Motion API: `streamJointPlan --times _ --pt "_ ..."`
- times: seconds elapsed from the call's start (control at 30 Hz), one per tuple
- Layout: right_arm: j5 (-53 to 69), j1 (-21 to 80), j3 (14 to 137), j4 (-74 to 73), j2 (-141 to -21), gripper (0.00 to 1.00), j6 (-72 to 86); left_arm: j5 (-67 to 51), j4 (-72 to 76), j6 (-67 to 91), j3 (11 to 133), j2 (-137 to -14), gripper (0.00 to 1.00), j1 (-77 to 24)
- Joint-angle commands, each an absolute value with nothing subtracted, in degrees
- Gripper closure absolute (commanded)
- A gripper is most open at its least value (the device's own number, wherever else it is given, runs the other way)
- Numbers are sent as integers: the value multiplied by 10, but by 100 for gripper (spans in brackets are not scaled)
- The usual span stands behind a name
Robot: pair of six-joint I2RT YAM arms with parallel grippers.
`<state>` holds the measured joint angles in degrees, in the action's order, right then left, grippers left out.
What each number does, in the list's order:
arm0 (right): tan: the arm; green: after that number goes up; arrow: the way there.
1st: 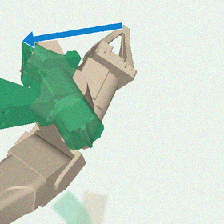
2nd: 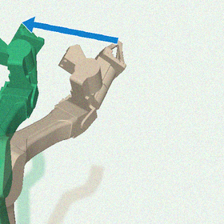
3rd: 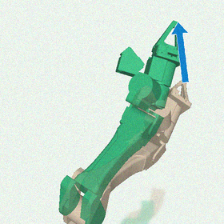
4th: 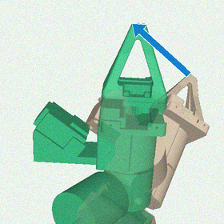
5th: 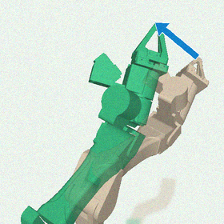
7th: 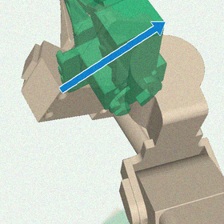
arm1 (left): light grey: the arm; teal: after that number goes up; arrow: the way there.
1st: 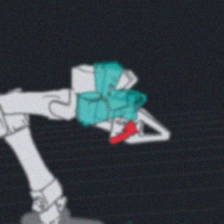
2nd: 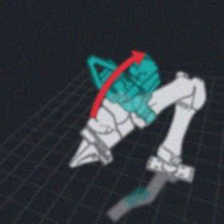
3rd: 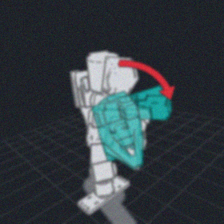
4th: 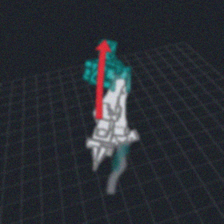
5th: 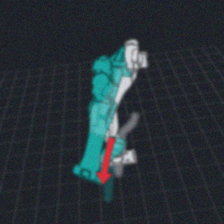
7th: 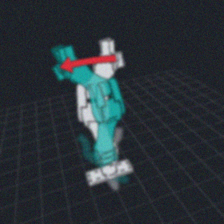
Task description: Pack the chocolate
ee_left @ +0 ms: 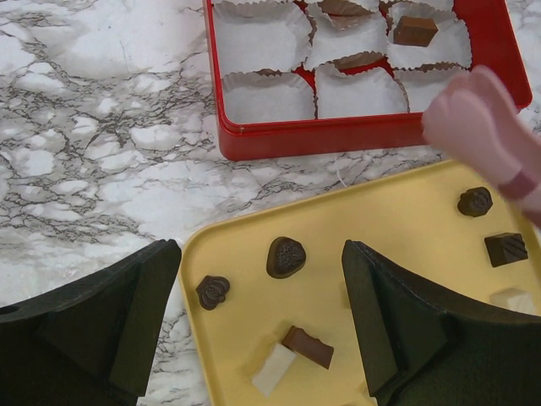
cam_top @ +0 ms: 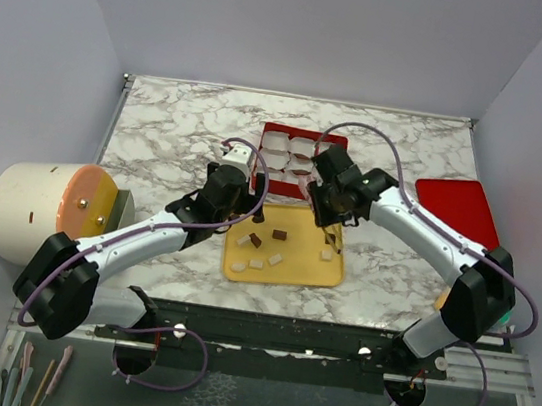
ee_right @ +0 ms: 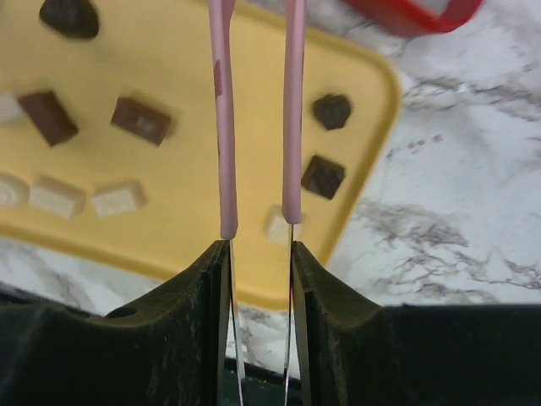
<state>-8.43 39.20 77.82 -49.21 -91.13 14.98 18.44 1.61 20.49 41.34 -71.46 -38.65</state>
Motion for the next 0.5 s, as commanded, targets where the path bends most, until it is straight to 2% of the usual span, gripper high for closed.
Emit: streamJointPlan --times 0.0,0.47 --pt "-65 441 737 -497 -883 63 168 185 19 201 415 -721 13 -389" --pt "-12 479 676 -482 -856 61 124 187 22 197 414 -720 13 -388"
